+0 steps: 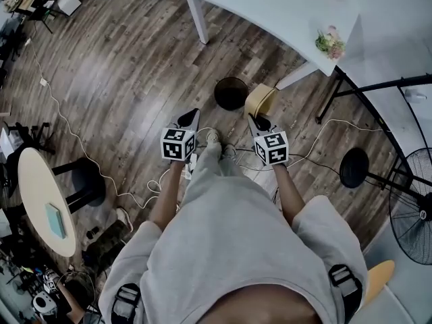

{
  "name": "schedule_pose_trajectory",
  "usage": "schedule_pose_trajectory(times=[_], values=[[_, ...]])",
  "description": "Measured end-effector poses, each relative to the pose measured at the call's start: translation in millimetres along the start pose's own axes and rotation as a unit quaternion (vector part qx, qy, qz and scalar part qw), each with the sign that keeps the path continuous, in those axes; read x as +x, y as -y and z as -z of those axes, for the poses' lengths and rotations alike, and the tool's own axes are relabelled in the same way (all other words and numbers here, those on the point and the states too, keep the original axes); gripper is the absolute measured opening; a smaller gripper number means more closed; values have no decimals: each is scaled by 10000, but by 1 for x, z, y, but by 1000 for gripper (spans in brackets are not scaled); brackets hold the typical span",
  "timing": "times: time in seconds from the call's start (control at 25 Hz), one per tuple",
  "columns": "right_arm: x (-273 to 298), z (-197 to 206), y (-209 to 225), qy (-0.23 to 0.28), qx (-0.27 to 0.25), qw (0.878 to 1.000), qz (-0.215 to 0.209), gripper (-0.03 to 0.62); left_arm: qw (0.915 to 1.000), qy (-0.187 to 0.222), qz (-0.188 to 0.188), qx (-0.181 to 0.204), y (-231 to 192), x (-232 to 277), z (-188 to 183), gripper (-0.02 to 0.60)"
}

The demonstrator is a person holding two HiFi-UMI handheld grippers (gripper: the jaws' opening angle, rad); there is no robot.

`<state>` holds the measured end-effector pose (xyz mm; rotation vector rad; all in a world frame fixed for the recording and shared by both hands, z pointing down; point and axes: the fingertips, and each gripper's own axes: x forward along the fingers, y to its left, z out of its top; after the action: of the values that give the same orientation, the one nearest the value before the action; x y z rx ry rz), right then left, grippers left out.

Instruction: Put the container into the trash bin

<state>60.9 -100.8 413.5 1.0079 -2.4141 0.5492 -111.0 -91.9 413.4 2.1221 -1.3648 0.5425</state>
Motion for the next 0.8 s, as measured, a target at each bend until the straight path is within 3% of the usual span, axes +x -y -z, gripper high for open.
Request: schedule_pose_trajectory(times=[0.8], values=[[64, 1, 3, -314, 242, 9992, 108, 26, 9988, -293, 388, -94, -44, 51, 3, 11]])
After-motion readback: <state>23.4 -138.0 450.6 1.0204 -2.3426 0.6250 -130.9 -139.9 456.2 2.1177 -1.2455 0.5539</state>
